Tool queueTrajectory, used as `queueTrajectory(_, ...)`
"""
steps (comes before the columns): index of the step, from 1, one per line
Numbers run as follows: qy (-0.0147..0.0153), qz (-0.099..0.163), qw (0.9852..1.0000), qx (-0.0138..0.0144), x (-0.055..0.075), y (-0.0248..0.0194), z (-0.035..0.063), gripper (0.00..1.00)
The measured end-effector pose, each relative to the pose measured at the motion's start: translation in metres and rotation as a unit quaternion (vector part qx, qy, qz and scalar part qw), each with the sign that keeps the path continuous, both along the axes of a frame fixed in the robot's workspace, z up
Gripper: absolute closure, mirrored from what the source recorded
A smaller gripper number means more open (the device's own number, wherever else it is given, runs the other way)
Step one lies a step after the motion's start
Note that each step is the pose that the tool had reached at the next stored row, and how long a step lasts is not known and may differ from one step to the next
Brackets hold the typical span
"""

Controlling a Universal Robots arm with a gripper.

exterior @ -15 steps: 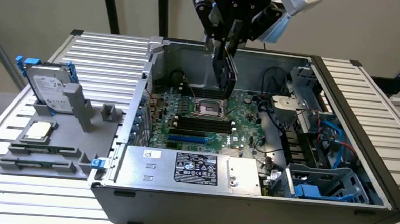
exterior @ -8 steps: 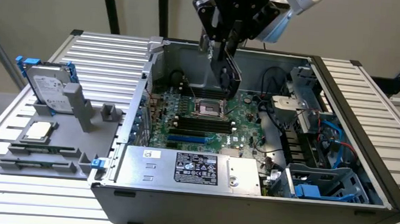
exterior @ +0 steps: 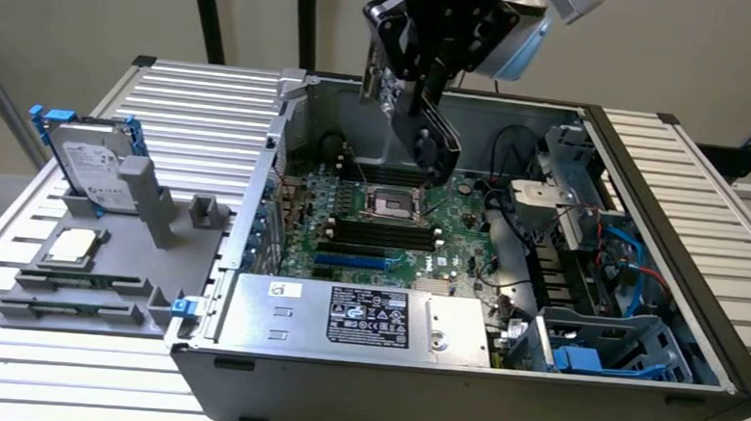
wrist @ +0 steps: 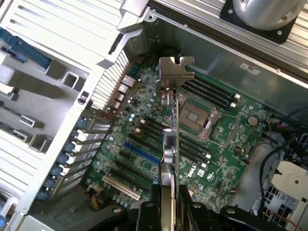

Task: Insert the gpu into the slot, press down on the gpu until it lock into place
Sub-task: 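Insert the gpu into the slot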

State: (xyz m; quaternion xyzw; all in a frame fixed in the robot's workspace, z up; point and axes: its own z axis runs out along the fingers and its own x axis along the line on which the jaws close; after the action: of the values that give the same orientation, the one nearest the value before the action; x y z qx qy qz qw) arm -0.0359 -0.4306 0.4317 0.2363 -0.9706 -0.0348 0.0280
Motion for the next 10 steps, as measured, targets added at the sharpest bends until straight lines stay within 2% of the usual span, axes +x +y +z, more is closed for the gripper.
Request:
queueTrajectory(3,0.0000,0.026,0.9997,0.0023,0.0000,0.0000,-0.0002,0.74)
queueTrajectory(4,0.0000,0.035,0.9994,0.0041,0.0000,0.0000,-0.0005,0.74)
queueTrajectory(10,-0.0004,0.078,0.9968,0.0193,0.0000,0.0000,-0.0013,0.74)
